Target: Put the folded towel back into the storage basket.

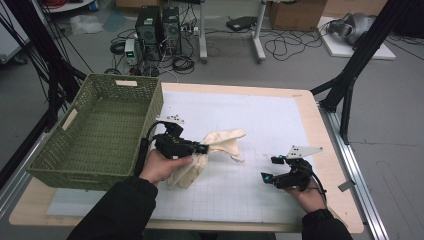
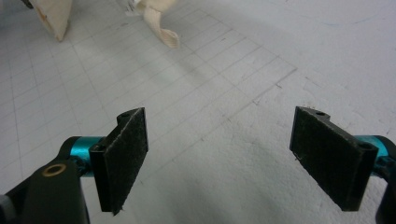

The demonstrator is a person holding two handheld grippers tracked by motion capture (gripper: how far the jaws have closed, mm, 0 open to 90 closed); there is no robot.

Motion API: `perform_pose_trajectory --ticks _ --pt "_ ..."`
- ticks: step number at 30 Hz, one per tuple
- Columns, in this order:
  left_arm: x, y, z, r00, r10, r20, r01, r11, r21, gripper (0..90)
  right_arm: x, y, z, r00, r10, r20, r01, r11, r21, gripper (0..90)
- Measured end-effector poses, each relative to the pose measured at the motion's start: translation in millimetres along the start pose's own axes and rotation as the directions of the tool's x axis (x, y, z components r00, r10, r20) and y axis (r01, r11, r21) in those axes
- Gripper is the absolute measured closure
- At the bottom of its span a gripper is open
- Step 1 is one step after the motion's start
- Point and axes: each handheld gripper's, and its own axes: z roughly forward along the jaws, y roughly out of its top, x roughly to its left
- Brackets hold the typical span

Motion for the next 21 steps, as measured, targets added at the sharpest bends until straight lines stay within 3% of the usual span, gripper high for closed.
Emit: perform_pose_trajectory --ticks 9,21 --pt "-3.6 4.7 -18.5 0.9999 -0.011 0.006 0.011 0.9998 -0.017 79.1 1.7 0.5 1.1 0.9999 -0.014 0.000 0.014 1.000 -0.004 16.7" --pt "-3.4 12.0 -30.9 0.9995 -0.025 0.017 0.025 0.9997 0.005 79.1 1.4 0.6 1.1 0.9999 -0.016 -0.001 0.016 1.000 -0.010 15.8"
